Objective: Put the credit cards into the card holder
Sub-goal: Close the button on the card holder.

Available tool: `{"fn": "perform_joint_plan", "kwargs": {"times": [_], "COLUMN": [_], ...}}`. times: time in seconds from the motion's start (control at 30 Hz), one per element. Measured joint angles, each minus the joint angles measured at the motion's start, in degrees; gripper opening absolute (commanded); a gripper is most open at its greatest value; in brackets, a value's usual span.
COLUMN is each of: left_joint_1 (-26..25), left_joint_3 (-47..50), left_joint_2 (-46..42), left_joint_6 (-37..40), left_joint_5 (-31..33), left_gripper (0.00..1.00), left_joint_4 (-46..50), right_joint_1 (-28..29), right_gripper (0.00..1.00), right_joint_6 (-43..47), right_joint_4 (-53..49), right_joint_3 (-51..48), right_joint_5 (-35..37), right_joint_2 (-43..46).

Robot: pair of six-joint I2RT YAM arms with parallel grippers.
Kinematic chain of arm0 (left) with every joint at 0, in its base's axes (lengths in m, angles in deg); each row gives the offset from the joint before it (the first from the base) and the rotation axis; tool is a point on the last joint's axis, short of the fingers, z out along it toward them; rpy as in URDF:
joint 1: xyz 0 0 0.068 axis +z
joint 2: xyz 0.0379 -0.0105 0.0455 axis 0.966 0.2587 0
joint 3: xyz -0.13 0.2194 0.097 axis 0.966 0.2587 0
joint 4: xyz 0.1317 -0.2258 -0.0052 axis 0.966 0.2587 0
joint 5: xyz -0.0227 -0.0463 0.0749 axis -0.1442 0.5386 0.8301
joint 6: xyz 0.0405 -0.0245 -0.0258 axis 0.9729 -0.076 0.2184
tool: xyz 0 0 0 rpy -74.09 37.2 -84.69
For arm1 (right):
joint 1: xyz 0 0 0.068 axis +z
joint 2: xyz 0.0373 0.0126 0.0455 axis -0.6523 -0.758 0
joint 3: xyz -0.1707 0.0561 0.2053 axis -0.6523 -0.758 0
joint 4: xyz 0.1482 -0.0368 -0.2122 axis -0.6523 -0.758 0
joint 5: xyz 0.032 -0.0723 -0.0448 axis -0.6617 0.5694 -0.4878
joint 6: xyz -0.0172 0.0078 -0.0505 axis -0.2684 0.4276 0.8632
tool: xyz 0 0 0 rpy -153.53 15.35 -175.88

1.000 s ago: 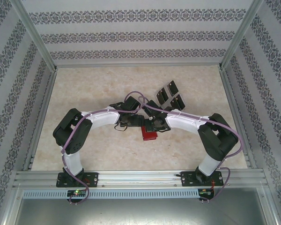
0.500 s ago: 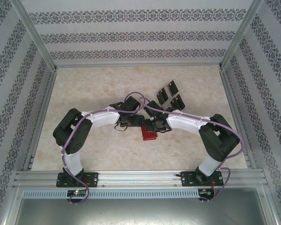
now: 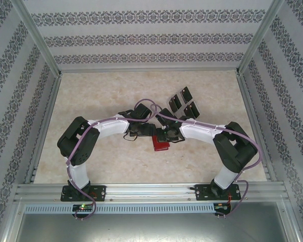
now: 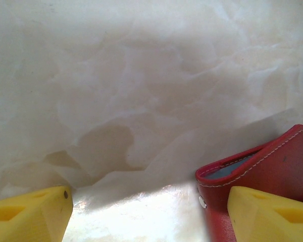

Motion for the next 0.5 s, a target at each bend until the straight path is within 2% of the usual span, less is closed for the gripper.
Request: {"fn": "perform_joint_plan", "kwargs": {"times": [0.23,0.4,0.5], "left_joint_1": [0.00,0.00,0.02], "left_joint_3": [0.00,0.00,0.00], "left_joint_2": [0.00,0.00,0.00], "left_joint_6": [0.00,0.00,0.02], "left_joint_5": [0.00,0.00,-0.07], "left_gripper": [0.82,0.81,0.81], "left_joint_4": [0.00,0.00,0.11], "right_joint_1": [-1.16,-1.53,-1.70], "right_gripper": [0.02,0.24,0.33], "right_joint_6": [-2.03,-2.54,-2.99], "right_joint_4": [4.04,4.66,4.39], "right_joint_3": [-2.84,-3.23,-3.02], "right_joint_5": [-1.86,-3.76,-5.05], "right_joint_2": [1.38,1.84,2.16]}}
